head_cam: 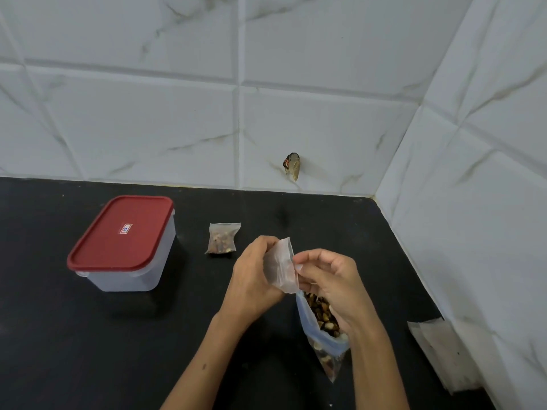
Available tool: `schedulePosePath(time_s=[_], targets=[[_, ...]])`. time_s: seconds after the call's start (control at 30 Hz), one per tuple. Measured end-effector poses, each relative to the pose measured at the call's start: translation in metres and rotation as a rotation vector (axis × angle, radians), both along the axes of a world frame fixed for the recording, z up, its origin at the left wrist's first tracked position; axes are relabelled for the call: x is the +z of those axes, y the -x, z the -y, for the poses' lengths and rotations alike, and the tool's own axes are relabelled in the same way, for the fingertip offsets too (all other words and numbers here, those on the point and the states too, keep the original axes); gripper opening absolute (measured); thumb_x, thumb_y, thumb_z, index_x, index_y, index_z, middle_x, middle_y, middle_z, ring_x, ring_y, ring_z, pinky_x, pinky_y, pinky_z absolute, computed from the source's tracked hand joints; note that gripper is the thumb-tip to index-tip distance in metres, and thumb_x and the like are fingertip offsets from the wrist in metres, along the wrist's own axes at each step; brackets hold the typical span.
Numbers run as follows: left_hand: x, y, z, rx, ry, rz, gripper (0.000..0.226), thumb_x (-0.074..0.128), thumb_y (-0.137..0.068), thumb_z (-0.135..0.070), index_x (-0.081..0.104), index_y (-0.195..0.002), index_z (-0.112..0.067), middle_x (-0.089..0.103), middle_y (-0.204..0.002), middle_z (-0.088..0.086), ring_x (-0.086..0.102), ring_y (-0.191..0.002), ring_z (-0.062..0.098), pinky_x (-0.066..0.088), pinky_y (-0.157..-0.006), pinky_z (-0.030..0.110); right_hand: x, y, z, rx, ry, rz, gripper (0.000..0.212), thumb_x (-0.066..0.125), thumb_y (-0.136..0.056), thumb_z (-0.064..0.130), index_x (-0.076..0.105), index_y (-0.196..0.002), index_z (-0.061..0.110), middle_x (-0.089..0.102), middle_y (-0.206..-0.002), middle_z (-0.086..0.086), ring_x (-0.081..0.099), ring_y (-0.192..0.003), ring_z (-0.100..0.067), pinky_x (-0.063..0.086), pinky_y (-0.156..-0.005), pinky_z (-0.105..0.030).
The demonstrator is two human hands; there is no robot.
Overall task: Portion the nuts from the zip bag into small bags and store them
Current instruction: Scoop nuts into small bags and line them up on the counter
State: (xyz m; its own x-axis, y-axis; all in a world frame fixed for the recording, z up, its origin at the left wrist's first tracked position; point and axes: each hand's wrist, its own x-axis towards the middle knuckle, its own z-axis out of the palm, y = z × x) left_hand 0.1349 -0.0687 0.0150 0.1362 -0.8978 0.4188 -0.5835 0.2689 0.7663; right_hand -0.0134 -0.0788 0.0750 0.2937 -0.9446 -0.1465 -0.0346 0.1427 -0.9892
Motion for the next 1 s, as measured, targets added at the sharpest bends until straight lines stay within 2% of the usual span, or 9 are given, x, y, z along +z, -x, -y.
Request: schedulePosePath(time_s=[0.13, 0.27, 0.43, 0.53, 0.6, 0.7, 0.8, 0.9, 1.0], targets=[[-0.003, 0.002, -0.001, -0.044, 0.034, 0.074, 0.061, 0.075, -0.061, -0.044, 0.047, -0.113, -0.028, 0.056, -0.102, -0.014, 0.057, -0.091, 0.003, 0.048, -0.078, 0.017, -0.004, 0.0, -0.003, -0.017, 0.179, -0.246, 0.02, 0.063, -0.08, -0.003, 0.076, -0.087, 0.012, 0.074, -0.077, -0.002, 0.071, -0.076, -0.014, 0.058, -0.068, -0.025], [-0.003, 0.002, -0.001, -0.071, 0.03, 0.103, 0.069, 0.076, -0.061, -0.047, 0.049, -0.12, -0.023, 0.056, -0.111, -0.013, 0.056, -0.1, 0.003, 0.046, -0.086, 0.015, -0.003, 0.004, -0.004, -0.01, 0.24, -0.316, 0.022, 0.069, -0.077, -0.001, 0.076, -0.089, 0.015, 0.074, -0.079, 0.002, 0.07, -0.076, -0.008, 0.057, -0.069, -0.021], [-0.002, 0.002, -0.001, -0.098, 0.079, 0.129, 0.064, 0.082, -0.063, -0.036, 0.052, -0.118, -0.024, 0.056, -0.112, -0.014, 0.055, -0.1, 0.001, 0.046, -0.087, 0.018, -0.005, 0.008, -0.004, 0.038, 0.404, -0.584, 0.02, 0.062, -0.088, 0.012, 0.072, -0.1, 0.025, 0.062, -0.092, 0.015, 0.059, -0.085, 0.003, 0.049, -0.071, -0.012], [-0.003, 0.003, -0.004, -0.086, 0.107, 0.181, 0.062, 0.073, -0.064, -0.041, 0.051, -0.12, -0.024, 0.057, -0.114, -0.014, 0.054, -0.103, 0.001, 0.044, -0.093, 0.022, -0.008, 0.009, -0.004, 0.127, 0.319, -0.611, 0.031, 0.069, -0.083, 0.025, 0.067, -0.113, 0.032, 0.05, -0.123, 0.015, 0.046, -0.115, 0.001, 0.038, -0.089, -0.017], [-0.006, 0.006, -0.007, -0.08, 0.137, 0.226, 0.061, 0.07, -0.066, -0.039, 0.052, -0.121, -0.021, 0.059, -0.114, -0.011, 0.053, -0.106, 0.001, 0.041, -0.098, 0.026, -0.009, 0.008, -0.005, 0.129, 0.272, -0.602, 0.039, 0.071, -0.081, 0.027, 0.064, -0.119, 0.035, 0.043, -0.136, 0.014, 0.039, -0.126, -0.004, 0.034, -0.095, -0.023], [-0.009, 0.009, -0.009, -0.033, 0.193, 0.215, 0.057, 0.065, -0.067, -0.037, 0.051, -0.119, -0.019, 0.064, -0.11, -0.004, 0.053, -0.104, 0.003, 0.039, -0.097, 0.023, -0.005, 0.006, -0.007, 0.084, 0.294, -0.578, 0.032, 0.068, -0.084, 0.023, 0.066, -0.114, 0.033, 0.041, -0.14, 0.012, 0.037, -0.13, -0.007, 0.033, -0.098, -0.024], [-0.009, 0.009, -0.01, -0.034, 0.148, 0.172, 0.055, 0.063, -0.066, -0.039, 0.056, -0.116, -0.017, 0.065, -0.108, -0.005, 0.055, -0.099, 0.003, 0.042, -0.088, 0.019, -0.003, 0.009, -0.01, 0.109, 0.274, -0.573, 0.037, 0.07, -0.081, 0.025, 0.065, -0.116, 0.036, 0.038, -0.145, 0.012, 0.032, -0.134, -0.007, 0.029, -0.104, -0.028], [-0.006, 0.008, -0.012, -0.1, 0.086, 0.139, 0.055, 0.068, -0.064, -0.039, 0.059, -0.114, -0.017, 0.062, -0.106, -0.011, 0.059, -0.094, 0.003, 0.046, -0.085, 0.022, -0.002, 0.01, -0.012, 0.125, 0.229, -0.571, 0.043, 0.071, -0.079, 0.024, 0.063, -0.119, 0.036, 0.034, -0.149, 0.009, 0.027, -0.138, -0.006, 0.024, -0.099, -0.025], [0.0, 0.01, -0.014, -0.145, 0.067, 0.087, 0.05, 0.071, -0.062, -0.036, 0.059, -0.107, -0.02, 0.063, -0.1, -0.015, 0.061, -0.089, 0.002, 0.045, -0.082, 0.014, -0.003, 0.01, -0.013, 0.15, 0.215, -0.569, 0.042, 0.072, -0.078, 0.025, 0.065, -0.117, 0.039, 0.032, -0.15, 0.008, 0.023, -0.139, -0.004, 0.022, -0.095, -0.025]])
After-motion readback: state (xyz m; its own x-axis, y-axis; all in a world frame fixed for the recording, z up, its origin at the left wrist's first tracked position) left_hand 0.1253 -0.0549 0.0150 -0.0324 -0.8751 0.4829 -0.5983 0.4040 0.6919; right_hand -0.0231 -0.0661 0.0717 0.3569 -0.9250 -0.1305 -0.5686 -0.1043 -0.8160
